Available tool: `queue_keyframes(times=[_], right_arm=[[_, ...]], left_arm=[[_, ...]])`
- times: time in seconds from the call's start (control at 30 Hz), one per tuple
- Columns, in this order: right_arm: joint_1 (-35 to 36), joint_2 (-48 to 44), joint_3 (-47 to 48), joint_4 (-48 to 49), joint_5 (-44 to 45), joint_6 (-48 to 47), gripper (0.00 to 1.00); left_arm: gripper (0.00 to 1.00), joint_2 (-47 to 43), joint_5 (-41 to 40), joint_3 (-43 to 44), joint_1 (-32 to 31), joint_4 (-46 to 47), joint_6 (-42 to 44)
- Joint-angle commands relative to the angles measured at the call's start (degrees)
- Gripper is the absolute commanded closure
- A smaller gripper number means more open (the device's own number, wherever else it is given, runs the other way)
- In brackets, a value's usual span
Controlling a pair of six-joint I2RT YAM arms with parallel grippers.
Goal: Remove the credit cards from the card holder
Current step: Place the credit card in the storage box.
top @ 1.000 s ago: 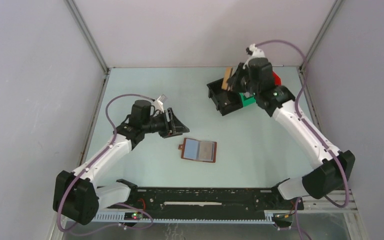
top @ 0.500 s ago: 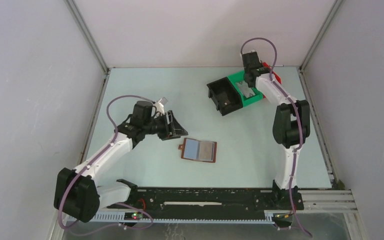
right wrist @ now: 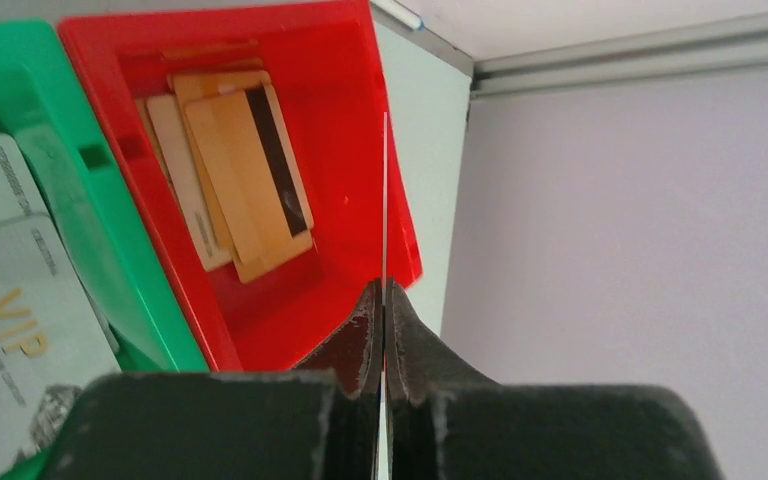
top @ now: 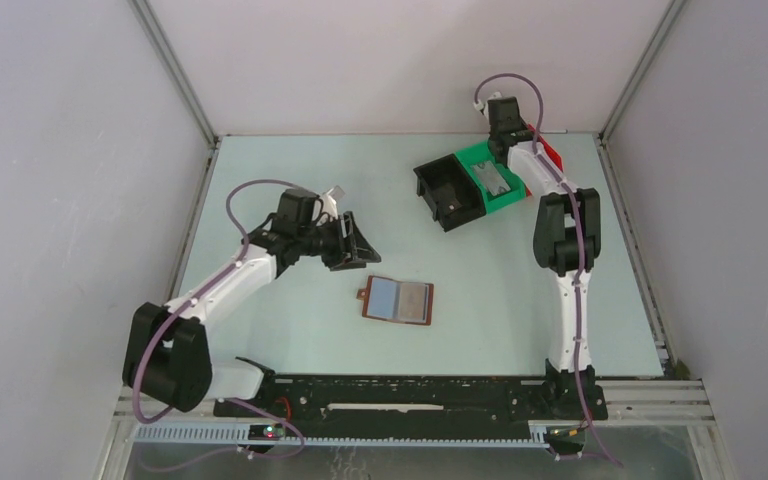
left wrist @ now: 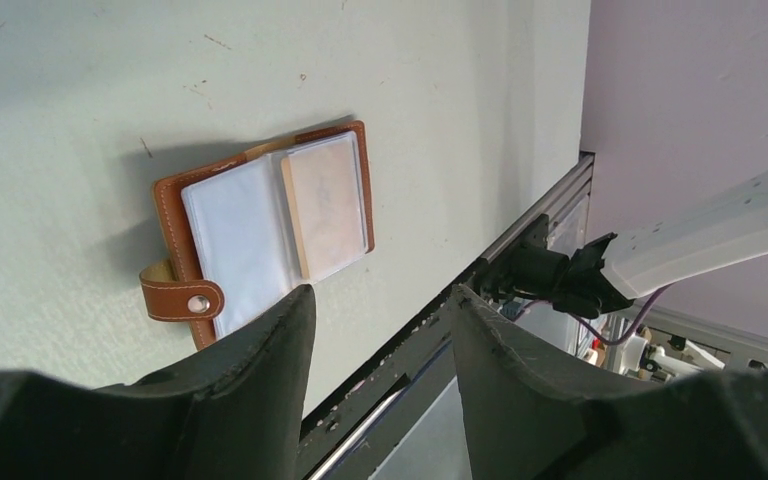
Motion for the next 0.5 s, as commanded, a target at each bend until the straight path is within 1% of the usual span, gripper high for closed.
queue_keyframes(times=[0.0, 0.13, 0.33, 0.4, 0.47], right_arm=[[-0.8, 3.9, 5.2, 1.0, -1.2, -1.8, 1.0], [-1.7, 7.5, 10.0, -1.6, -3.0, -0.2, 1.0], [-2.1, 9.4, 10.4, 0.0, -2.9, -0.8, 0.91], [-2.2, 9.7, 10.3, 0.2, -2.6, -0.8, 0.86], [-2.2, 9.7, 10.2, 0.1, -2.4, -0.5, 0.85]], left_arm=[[0.43, 2.1, 1.0, 3.6, 0.4, -0.2, 1.8], [0.43, 2.9, 0.8, 4.2, 0.4, -0.1, 1.9], [0.44, 4.1, 0.6, 4.4, 0.4, -0.1, 1.9], [0.44, 4.2, 0.5, 4.4, 0.4, 0.0, 1.9], [0.44, 4.4, 0.5, 4.5, 0.4, -0.1, 1.9]])
